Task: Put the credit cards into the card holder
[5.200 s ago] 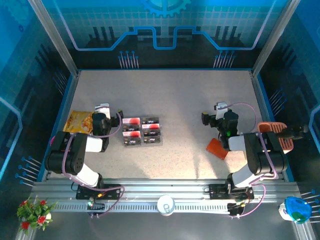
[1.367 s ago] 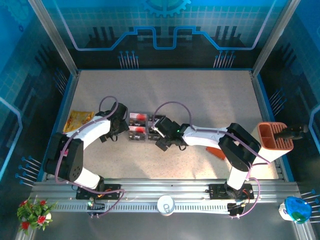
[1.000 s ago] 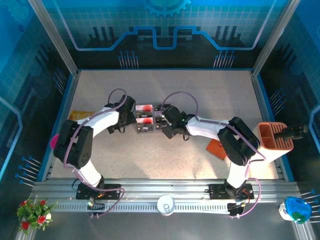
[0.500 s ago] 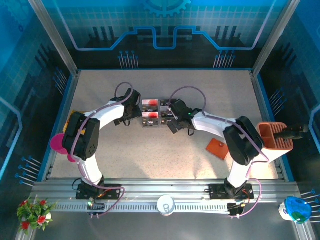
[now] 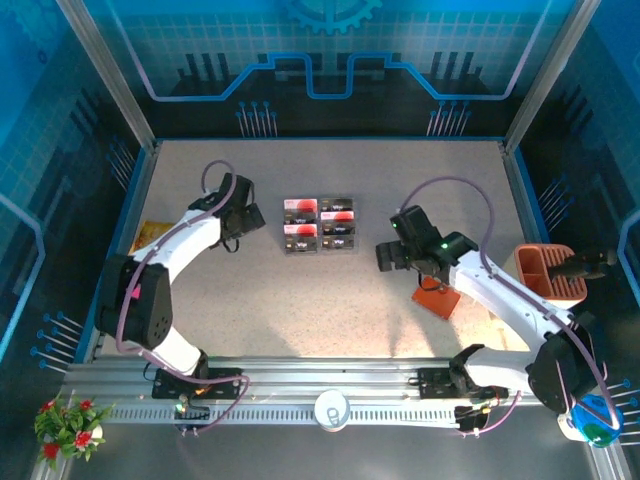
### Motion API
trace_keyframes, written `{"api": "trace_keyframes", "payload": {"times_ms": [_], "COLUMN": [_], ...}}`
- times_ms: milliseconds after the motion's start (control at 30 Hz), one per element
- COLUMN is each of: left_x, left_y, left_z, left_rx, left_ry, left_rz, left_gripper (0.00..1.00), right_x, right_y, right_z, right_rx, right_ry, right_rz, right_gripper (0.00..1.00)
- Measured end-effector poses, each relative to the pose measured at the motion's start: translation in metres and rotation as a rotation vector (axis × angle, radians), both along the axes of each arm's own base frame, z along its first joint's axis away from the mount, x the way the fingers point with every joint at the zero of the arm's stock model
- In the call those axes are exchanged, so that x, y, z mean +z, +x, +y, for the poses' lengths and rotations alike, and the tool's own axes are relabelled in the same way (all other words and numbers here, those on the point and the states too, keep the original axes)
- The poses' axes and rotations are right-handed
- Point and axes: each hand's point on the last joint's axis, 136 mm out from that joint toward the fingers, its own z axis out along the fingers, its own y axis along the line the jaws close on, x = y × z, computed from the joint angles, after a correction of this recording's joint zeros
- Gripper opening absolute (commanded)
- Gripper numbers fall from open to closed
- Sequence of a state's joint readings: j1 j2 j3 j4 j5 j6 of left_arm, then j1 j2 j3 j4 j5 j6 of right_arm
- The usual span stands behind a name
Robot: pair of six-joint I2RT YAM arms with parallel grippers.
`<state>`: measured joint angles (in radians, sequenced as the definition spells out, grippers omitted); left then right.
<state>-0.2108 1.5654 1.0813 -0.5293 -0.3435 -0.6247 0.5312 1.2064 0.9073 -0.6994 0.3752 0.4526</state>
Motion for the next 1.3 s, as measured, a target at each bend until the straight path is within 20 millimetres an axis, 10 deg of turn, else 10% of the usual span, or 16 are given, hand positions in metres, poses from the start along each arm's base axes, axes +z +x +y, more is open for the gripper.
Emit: {"api": "trace_keyframes", "payload": {"times_ms": [233, 600, 933, 1300], "left_x": [0.027, 0.029, 0.027, 0.018], "left_y": [-0.012, -0.021, -0.024, -0.022], "left_z": [-0.008, -0.034, -0.05, -0.062], "left_rx": [-0.032, -0.104, -0.15, -0.178], "left_ry": [-0.071, -0.145, -0.151, -0.146], "left_rz": [-0.067, -0.064, -0.058, -0.031], "left_gripper": [0.99, 0.99, 0.99, 0.99], "right_x": [-0.032, -0.072, -0.098, -0.103], "right_y": [-0.044, -0.073, -0.085, -0.066], "right_z": [-0.057, -0.091, -0.092, -0.049], "right_rx": [-0.284, -0.5, -0.557, -0.443], "right_ry": [-0.084, -0.171, -0.092, 0.186], "right_rz": [0.14, 0.274, 0.336, 0.323], "right_gripper": [1.0, 1.0, 1.0, 0.98]}}
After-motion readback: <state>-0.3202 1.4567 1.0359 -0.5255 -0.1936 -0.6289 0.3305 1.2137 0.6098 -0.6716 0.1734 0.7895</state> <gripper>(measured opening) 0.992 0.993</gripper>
